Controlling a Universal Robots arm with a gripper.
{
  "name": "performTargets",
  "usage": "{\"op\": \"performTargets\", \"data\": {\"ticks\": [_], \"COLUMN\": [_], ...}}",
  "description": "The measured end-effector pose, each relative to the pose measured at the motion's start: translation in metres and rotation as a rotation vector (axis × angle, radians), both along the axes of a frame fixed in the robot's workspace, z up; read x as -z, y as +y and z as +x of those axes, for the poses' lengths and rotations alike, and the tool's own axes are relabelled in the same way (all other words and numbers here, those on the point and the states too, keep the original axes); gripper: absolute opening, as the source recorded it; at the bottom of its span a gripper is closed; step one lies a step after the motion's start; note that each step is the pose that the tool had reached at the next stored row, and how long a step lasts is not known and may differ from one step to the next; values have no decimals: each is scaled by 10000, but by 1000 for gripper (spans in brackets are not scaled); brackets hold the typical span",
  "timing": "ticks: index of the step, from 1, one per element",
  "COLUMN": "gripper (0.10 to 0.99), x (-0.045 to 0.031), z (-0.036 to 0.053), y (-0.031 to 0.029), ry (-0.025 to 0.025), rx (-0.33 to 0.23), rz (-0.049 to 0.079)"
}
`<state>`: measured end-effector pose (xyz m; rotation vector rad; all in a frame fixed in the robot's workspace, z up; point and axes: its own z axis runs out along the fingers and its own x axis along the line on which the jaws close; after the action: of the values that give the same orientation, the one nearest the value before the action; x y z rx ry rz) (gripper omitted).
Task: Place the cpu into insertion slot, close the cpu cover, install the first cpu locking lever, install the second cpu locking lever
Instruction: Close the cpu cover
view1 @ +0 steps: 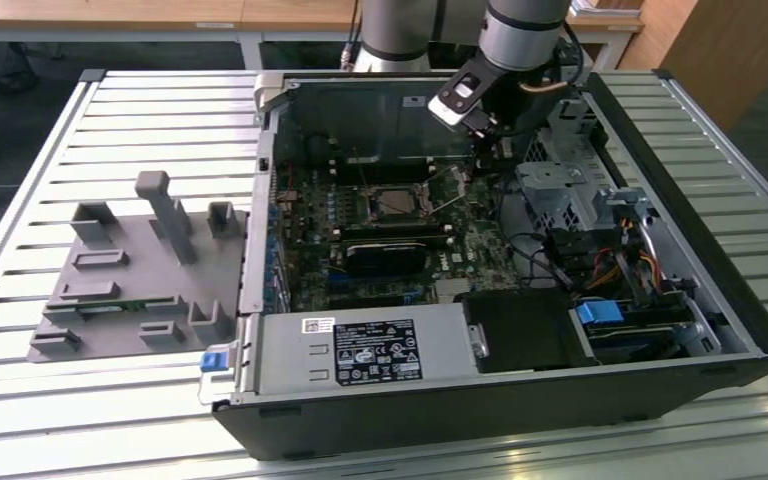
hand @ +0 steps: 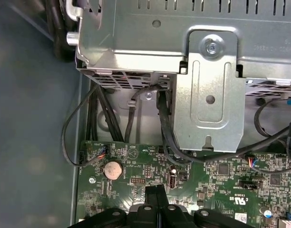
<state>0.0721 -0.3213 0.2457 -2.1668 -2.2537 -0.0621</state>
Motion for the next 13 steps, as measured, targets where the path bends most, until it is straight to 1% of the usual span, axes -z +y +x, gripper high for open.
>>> {"op": "performTargets", "data": {"ticks": [5,13], "gripper": [106,106], "x": [28,87], "z": [12,15], "y": [6,20], "ry": [30,47], "rx": [1,-1], "rz": [-1,-8]}}
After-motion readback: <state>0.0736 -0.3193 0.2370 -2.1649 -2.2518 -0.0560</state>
